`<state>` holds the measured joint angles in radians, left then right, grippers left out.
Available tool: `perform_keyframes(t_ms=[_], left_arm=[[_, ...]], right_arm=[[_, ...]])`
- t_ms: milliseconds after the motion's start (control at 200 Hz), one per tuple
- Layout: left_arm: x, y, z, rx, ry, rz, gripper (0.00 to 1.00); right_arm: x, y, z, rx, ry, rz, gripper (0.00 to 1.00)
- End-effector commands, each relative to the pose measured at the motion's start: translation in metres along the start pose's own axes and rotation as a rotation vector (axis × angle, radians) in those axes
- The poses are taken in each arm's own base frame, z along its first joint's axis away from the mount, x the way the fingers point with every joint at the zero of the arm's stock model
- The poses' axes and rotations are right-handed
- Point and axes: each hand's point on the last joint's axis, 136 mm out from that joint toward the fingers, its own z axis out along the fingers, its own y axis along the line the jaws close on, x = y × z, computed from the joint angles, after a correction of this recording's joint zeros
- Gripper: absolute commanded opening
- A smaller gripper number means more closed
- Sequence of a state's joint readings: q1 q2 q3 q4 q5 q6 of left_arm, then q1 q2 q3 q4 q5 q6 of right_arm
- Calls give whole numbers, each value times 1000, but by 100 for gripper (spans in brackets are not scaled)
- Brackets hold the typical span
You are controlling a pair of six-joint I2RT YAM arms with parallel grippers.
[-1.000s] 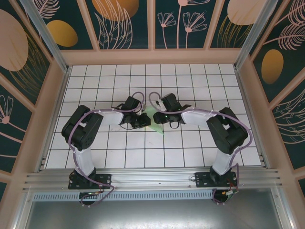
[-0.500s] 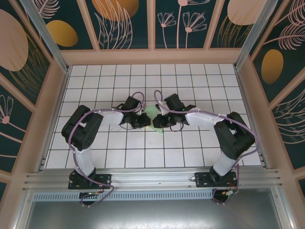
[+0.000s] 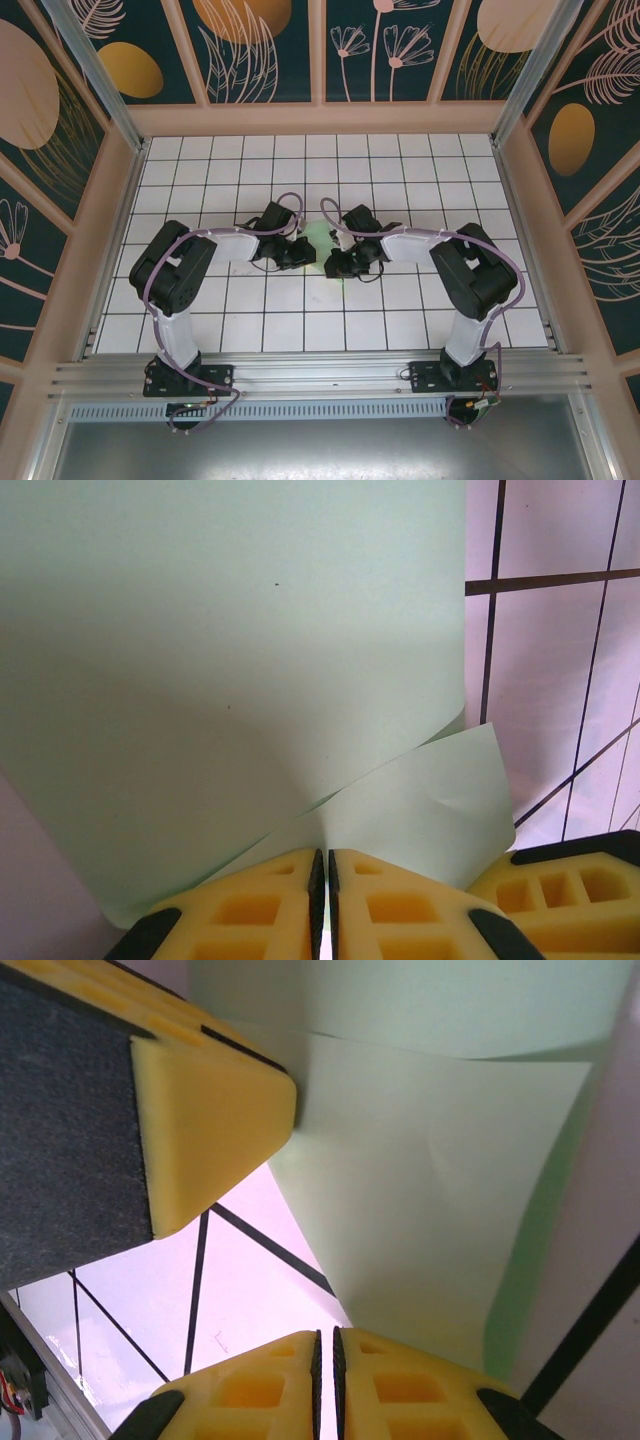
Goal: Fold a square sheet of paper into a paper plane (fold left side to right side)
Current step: Third fold the triangle at the center of the table.
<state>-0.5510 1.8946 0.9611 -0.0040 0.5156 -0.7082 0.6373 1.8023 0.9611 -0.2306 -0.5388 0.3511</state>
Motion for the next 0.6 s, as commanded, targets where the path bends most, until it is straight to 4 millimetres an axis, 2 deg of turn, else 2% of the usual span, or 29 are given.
perform_keyframes(t_ms=[0, 240, 475, 590], left_arm=[[18, 43, 12, -154, 49, -44, 13], [19, 44, 12, -160, 54, -43, 13], [18, 44, 12, -167, 54, -38, 13], [17, 44, 11, -170, 51, -36, 13]], right_arm=[[8, -16, 3, 50, 28, 47, 15], [13, -26, 4, 68, 35, 62, 15], [27, -37, 6, 89, 67, 90, 13], [35, -37, 6, 73, 87, 99, 11]])
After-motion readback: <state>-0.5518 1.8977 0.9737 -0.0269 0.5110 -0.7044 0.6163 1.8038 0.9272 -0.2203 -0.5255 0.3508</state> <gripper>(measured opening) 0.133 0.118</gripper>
